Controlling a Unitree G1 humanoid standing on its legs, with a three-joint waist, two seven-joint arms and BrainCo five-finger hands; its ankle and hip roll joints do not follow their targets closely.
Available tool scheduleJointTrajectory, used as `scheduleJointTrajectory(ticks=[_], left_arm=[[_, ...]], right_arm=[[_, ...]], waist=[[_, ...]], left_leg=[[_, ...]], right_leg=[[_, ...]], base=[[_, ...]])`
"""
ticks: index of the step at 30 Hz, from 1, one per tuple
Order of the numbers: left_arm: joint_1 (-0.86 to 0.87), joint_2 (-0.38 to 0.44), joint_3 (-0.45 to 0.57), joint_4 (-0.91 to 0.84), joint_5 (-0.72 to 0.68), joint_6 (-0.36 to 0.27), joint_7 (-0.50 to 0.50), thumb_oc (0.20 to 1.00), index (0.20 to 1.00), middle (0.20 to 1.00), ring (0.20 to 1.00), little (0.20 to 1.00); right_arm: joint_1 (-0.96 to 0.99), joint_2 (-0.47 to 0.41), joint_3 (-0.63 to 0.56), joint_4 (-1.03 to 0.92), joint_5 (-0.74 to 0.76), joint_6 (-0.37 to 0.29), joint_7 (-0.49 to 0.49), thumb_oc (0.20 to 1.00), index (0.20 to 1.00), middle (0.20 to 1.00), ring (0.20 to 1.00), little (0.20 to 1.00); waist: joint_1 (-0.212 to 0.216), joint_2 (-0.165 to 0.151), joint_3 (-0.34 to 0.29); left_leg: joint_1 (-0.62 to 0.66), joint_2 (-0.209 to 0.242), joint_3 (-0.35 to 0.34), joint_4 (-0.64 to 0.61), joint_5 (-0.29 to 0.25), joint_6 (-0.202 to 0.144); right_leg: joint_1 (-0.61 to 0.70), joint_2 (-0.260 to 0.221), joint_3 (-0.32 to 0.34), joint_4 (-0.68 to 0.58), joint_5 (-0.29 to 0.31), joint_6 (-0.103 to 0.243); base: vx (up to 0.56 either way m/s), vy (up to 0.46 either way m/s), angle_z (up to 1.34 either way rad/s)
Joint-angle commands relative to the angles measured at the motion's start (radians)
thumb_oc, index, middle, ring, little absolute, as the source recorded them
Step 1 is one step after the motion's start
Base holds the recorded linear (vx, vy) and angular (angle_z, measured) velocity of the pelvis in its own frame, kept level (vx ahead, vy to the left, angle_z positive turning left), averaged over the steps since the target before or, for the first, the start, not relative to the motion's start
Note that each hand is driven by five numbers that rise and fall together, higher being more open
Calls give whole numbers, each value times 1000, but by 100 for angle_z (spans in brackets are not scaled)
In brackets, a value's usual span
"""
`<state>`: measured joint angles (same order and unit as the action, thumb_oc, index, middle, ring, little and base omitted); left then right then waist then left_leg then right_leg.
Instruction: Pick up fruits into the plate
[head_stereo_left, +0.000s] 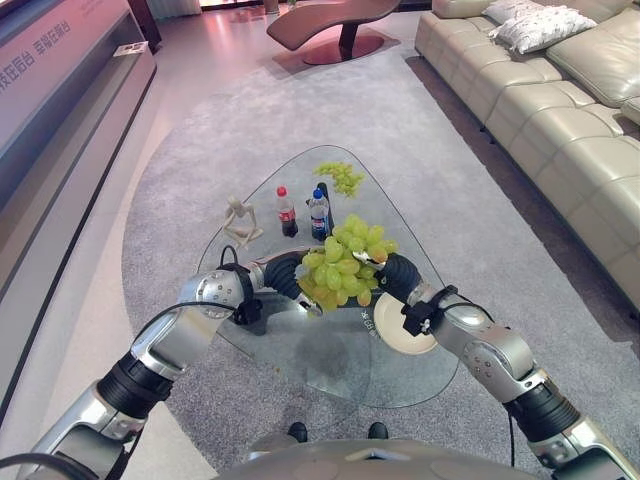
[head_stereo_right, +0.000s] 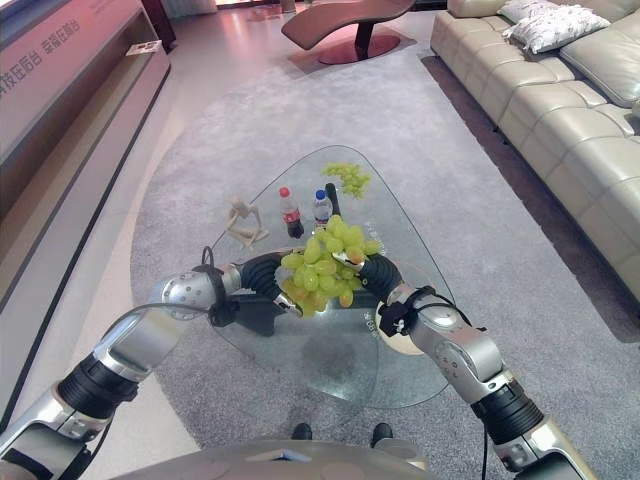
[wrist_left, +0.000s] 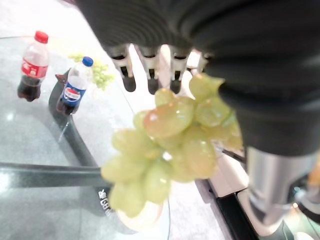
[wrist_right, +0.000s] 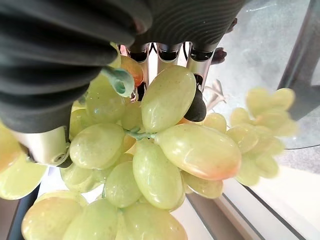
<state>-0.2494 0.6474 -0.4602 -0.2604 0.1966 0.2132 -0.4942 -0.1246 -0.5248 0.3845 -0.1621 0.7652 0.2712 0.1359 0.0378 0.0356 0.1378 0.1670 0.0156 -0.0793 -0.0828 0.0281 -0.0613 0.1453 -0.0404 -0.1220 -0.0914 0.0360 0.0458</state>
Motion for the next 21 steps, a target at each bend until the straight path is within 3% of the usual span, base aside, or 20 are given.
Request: scheduleJointTrajectory(ticks=[1,11,14,18,21], left_arm=[[-8,10,53,36,-7,-59,60,1000,1000,1000,1000,1000],[95,-2,146,72,-85,-88,149,1000,1000,1000,1000,1000],[145,-23,194,107,-164,-94,205,1000,1000,1000,1000,1000],[215,-58,255,166,-256,-125,267,1000,1000,1000,1000,1000],[280,-80,298,232,-294,-188,310,1000,1000,1000,1000,1000]], right_arm=[[-19,50,-94,-58,22,-122,25,200,200,200,200,200],[24,69,-151,-44,10,-155,26,200,200,200,200,200],[46,87,-183,-27,4,-180,25,200,200,200,200,200],[77,111,-225,-6,0,-215,33,200,200,200,200,200],[104,134,-258,22,-2,-254,46,200,200,200,200,200]], waist=[[11,-40,-30],[19,-40,-28],[22,-40,-28],[24,-39,-28],[25,-38,-25]], left_leg=[[-10,-52,88,33,-75,46],[-11,-49,88,35,-74,46],[-8,-48,87,33,-73,46],[-1,-44,88,31,-81,45],[1,-42,91,30,-81,44]], right_leg=[[11,-29,-40,6,-19,52],[12,-32,-47,6,-19,49],[13,-32,-51,6,-19,48],[18,-32,-52,7,-28,47],[19,-32,-51,8,-29,44]], base=[[0,0,0],[0,0,0],[15,3,2],[34,3,1],[0,0,0]])
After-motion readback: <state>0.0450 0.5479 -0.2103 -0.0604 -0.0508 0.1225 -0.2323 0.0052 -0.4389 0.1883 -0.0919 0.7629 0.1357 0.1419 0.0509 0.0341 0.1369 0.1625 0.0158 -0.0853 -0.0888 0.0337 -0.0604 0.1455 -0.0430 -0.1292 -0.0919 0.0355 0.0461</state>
